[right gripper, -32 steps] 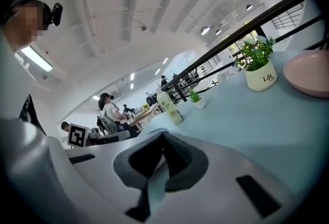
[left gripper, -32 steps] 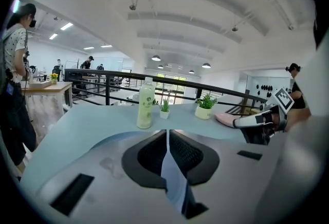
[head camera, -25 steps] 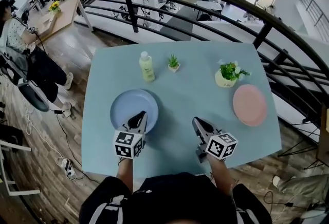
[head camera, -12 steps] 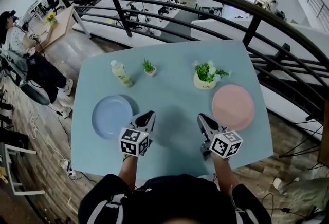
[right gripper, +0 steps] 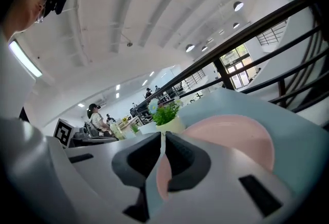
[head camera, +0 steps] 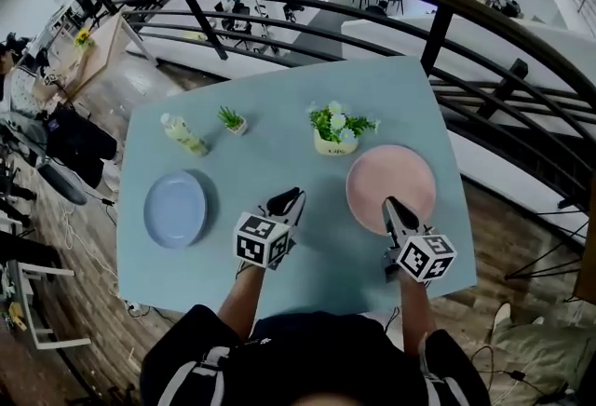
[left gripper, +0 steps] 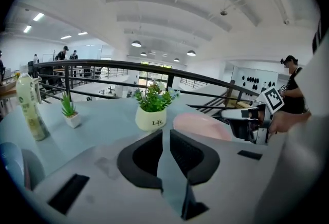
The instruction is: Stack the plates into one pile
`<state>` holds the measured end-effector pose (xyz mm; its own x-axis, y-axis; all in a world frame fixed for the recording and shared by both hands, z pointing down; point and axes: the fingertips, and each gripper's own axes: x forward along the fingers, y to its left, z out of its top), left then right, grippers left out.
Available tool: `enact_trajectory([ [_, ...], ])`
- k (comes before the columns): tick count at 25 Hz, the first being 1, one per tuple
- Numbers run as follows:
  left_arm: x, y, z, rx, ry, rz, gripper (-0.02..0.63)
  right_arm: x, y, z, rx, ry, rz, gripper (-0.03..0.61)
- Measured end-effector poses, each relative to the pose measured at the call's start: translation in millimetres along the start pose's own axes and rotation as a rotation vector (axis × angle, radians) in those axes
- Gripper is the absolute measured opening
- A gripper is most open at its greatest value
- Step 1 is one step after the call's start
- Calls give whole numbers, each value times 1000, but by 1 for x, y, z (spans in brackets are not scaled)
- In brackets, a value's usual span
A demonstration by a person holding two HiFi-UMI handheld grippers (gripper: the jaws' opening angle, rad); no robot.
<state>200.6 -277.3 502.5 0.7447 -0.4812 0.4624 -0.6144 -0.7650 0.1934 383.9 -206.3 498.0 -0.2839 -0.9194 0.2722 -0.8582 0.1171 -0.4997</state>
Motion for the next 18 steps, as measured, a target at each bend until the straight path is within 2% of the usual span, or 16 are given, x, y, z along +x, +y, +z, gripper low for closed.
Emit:
enact_trajectory([
  [3, 22, -16, 4, -39, 31, -28, 34, -11, -34, 11, -3, -21, -68, 66],
  [4, 29, -21, 4, -67, 43, -41, 56, -15, -45, 13, -5, -26, -94, 77],
  [6, 43, -30, 2, -139, 68, -62, 179, -25, -66, 14, -6, -26, -153, 102],
  [9, 63, -34, -6, -186, 112, -52, 181, -35, -94, 9, 4, -11, -239, 178],
  [13, 90, -39, -24, -214, 196, -33, 212, -40, -115, -2, 16, 36, -286, 203],
  [16, 107, -40, -35, -240, 235, -9, 213, -41, -125, -6, -25, 79, -319, 209],
  [18, 116, -43, -43, -227, 270, -8, 213, -40, -130, -8, -44, 100, -332, 209],
])
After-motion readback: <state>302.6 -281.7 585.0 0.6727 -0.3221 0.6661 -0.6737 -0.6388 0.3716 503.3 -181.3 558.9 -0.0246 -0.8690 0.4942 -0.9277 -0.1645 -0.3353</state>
